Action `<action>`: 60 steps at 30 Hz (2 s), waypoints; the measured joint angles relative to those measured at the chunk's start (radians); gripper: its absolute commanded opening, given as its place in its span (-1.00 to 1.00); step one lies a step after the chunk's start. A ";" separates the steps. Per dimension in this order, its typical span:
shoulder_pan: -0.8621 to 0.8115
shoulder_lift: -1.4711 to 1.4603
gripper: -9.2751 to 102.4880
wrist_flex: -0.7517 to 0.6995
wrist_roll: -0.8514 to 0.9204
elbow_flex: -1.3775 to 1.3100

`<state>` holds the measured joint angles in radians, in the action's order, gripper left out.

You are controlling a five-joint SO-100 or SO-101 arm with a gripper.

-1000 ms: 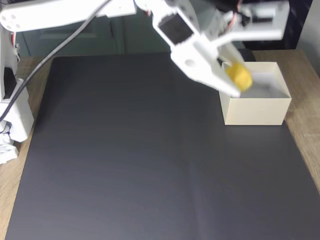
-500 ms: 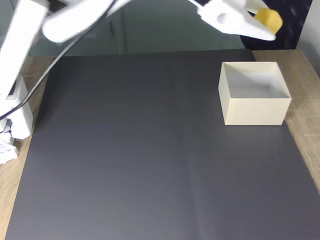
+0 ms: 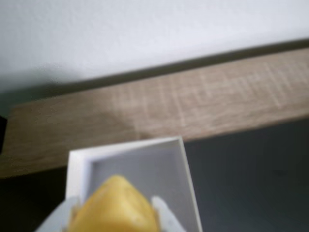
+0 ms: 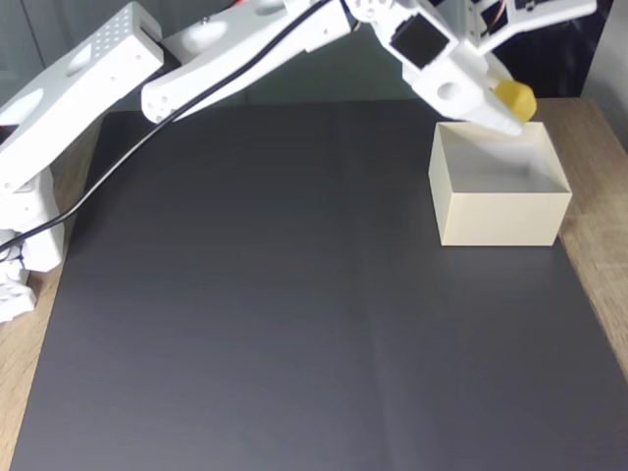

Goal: Grasp a cube block and put it in the white box.

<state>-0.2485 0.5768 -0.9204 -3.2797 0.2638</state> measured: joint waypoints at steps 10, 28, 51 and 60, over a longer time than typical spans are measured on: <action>0.000 -0.037 -0.81 0.026 0.000 -0.003; -0.029 -0.037 -0.55 0.048 -0.003 -0.003; -0.018 0.025 -0.84 -0.612 0.035 -0.411; -0.005 0.132 -0.84 -0.629 0.064 -0.416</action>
<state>-0.2531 0.7087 -1.5493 -3.2152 -0.1519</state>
